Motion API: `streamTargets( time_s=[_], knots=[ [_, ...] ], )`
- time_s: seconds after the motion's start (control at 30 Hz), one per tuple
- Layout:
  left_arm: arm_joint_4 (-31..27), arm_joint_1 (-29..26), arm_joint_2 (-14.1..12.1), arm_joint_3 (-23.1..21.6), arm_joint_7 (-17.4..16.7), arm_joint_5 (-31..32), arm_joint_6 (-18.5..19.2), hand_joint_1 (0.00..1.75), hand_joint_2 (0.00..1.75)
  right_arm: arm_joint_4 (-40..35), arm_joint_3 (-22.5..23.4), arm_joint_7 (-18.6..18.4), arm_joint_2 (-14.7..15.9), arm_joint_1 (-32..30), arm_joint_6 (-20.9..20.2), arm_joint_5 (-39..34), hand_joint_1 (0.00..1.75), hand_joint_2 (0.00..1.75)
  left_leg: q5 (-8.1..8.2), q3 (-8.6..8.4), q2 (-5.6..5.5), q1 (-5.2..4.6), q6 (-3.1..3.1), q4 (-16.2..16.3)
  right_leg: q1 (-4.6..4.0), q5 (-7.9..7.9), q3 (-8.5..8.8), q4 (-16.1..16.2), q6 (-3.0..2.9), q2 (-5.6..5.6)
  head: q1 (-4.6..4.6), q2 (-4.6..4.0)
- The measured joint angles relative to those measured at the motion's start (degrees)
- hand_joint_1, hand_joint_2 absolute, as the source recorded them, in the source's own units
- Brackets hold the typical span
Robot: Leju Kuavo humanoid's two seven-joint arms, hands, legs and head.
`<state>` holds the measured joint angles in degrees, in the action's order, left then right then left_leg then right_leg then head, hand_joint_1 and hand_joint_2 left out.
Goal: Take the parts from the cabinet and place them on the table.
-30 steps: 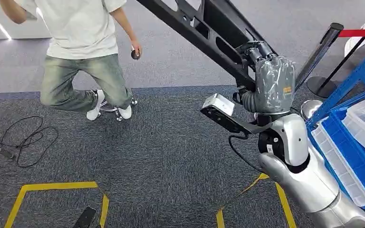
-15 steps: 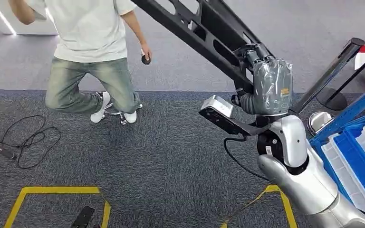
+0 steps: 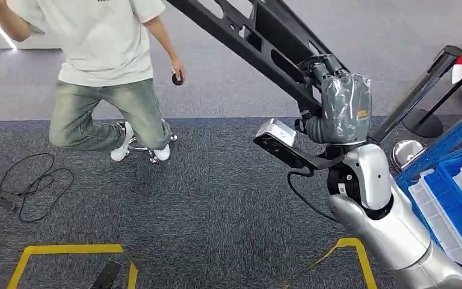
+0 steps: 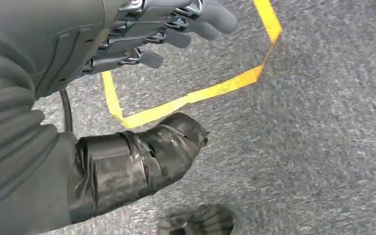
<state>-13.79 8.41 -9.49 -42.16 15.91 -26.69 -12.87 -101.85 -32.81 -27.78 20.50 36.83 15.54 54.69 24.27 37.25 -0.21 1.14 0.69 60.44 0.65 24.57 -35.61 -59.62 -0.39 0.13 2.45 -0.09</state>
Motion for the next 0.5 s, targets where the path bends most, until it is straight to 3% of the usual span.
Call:
streamTargets(
  time_s=[0.03, 0.07, 0.1, 0.2, 0.23, 0.3, 0.33, 0.37, 0.4, 0.47, 0.5],
  knots=[
    [0.00, 0.15, 0.00, -0.04, -0.07, -0.02, 0.02, 0.00, 1.75, 0.00, 0.00, 0.00, 0.00, 0.07, 0.11, 0.00, 1.75, 1.75, 1.72, 0.02, 0.06, -0.38, -0.31, -0.85, -0.09, -0.05, -0.02, -0.08, 0.27, -0.08, -0.06, 0.00],
    [0.00, 0.32, 0.00, -0.07, -0.04, 0.00, 0.02, 0.00, 1.75, 0.00, 0.00, 0.00, 0.00, 0.09, 0.31, 0.00, 1.75, 1.75, 1.68, -0.06, 0.03, -0.72, -1.07, -0.82, -0.13, -0.12, -0.33, 0.06, 0.62, -0.04, 0.00, 0.00],
    [0.00, 0.29, 0.00, -0.07, 0.13, 0.13, 0.02, 0.00, 1.75, 0.02, 0.00, 0.00, 0.00, 0.03, 0.33, 0.00, 1.75, 1.75, 0.64, -0.14, -0.23, -0.80, -1.60, -0.84, -0.10, -0.06, -0.30, 0.11, 0.96, -0.10, -0.17, 0.00],
    [0.00, 0.19, 0.00, -0.11, 0.20, 0.18, 0.02, 0.00, 1.75, 0.00, 0.00, 0.00, 0.02, -0.08, 0.37, 0.18, 1.75, 1.75, 0.10, -0.83, -0.50, -0.45, -2.61, -1.72, 0.07, 0.78, -0.31, -0.40, 1.86, -0.30, -0.07, 0.00],
    [0.00, 0.28, 0.00, -0.20, 0.24, 0.33, 0.04, 0.00, 1.75, 0.00, 0.00, 0.00, 0.02, -0.03, 0.39, 0.33, 1.75, 1.75, 0.05, -1.02, -0.70, -0.51, -2.92, -1.87, -0.01, 2.62, -1.19, -2.75, 1.89, -0.24, -0.28, 0.00],
    [0.00, 0.38, 0.00, -0.50, 0.13, 1.23, 0.35, 0.00, 1.75, 0.00, 0.00, 0.00, -0.07, -0.21, 0.99, 0.61, 1.75, 1.75, 0.08, -0.95, -1.06, -0.66, -3.21, -1.82, -0.10, 6.92, -5.11, -11.37, 1.93, -0.21, -0.33, 0.00],
    [0.00, 0.35, 0.00, -0.81, 0.06, 1.49, 0.53, 0.00, 1.75, 0.02, 0.00, 0.00, -0.07, -0.46, 1.29, 0.70, 1.75, 1.75, 0.12, -0.91, -1.29, -0.74, -3.30, -1.79, -0.10, 8.19, -6.93, -15.18, 1.97, -0.21, -0.26, 0.00],
    [0.00, 0.25, 0.00, -0.98, -0.09, 1.57, 0.70, 0.00, 1.75, 0.02, 0.00, 0.02, -0.07, -0.81, 1.47, 0.77, 1.75, 1.75, 0.15, -0.92, -1.64, -0.78, -3.34, -1.72, -0.10, 8.21, -7.84, -17.06, 1.98, -0.21, -0.31, 0.00],
    [0.00, 0.17, 0.00, -1.09, -0.15, 1.60, 0.79, 0.00, 1.75, 0.04, 0.00, 0.04, -0.07, -1.13, 1.51, 0.79, 1.75, 1.75, 0.16, -0.94, -2.12, -0.78, -3.33, -1.66, -0.10, 7.00, -7.43, -16.12, 1.90, -0.20, -0.28, 0.00],
    [0.00, 0.19, 0.02, -1.18, -0.15, 1.68, 0.94, 0.00, 1.75, 0.04, 0.00, 0.13, -0.07, -1.27, 1.55, 0.81, 1.75, 1.75, 0.20, -0.98, -3.19, -0.78, -3.27, -1.51, -0.06, 2.30, -3.28, -7.72, 1.59, 0.06, -0.31, 0.00],
    [0.00, 0.20, 0.02, -1.20, -0.15, 1.71, 0.98, 0.00, 1.75, 0.04, 0.00, 0.20, -0.07, -1.21, 1.60, 0.90, 1.75, 1.75, 0.30, -0.93, -3.61, -0.75, -3.12, -1.37, -0.01, 0.19, -0.70, -2.66, 1.37, 1.63, -0.33, 0.00]
  ],
)
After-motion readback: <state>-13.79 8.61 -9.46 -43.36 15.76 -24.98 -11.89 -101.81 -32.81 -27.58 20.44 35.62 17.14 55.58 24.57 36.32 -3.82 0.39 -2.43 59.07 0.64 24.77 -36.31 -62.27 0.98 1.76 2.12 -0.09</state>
